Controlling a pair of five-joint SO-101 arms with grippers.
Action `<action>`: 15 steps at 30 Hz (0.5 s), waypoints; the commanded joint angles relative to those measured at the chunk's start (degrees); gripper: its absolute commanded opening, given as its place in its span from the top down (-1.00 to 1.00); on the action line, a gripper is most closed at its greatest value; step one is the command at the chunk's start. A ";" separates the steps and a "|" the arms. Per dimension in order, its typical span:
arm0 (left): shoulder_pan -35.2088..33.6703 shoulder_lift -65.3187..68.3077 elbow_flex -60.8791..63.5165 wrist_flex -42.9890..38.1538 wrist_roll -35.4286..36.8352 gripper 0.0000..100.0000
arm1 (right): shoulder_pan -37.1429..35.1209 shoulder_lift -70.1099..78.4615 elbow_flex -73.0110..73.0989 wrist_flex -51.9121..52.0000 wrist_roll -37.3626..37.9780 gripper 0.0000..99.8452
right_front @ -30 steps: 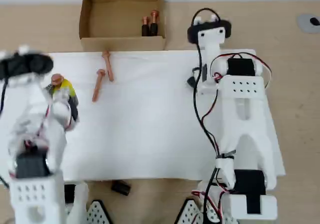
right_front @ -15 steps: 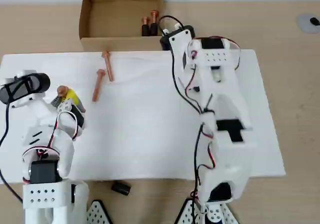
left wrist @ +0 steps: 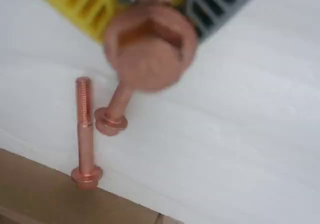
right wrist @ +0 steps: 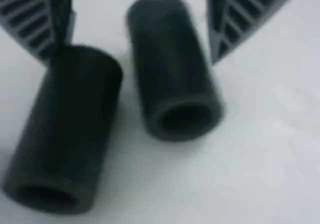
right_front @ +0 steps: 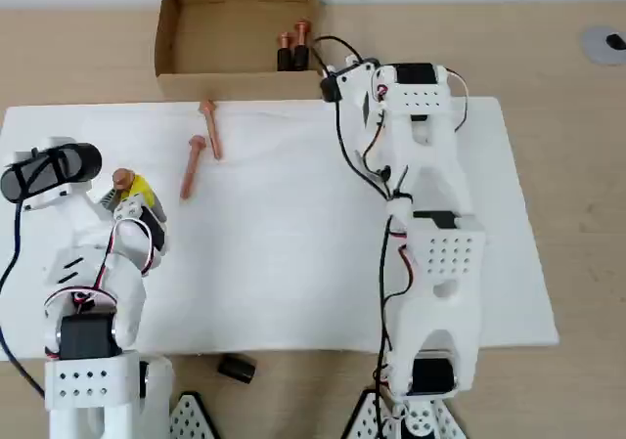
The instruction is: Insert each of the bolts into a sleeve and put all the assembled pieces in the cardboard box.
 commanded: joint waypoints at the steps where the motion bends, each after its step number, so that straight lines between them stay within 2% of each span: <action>1: 0.26 -1.01 -0.88 -1.23 -0.26 0.99 | 0.48 0.57 -2.68 1.05 1.93 0.55; 7: 0.44 -1.01 -0.79 -1.23 -0.26 0.99 | 0.31 1.54 -2.68 1.32 6.07 0.57; 11: 0.70 -1.01 -0.62 -1.14 -0.26 0.99 | -1.36 1.63 -2.42 2.90 10.64 0.73; 15: 0.70 -1.01 -0.53 -1.14 -0.26 0.99 | -3.56 1.63 -2.59 4.66 13.71 0.77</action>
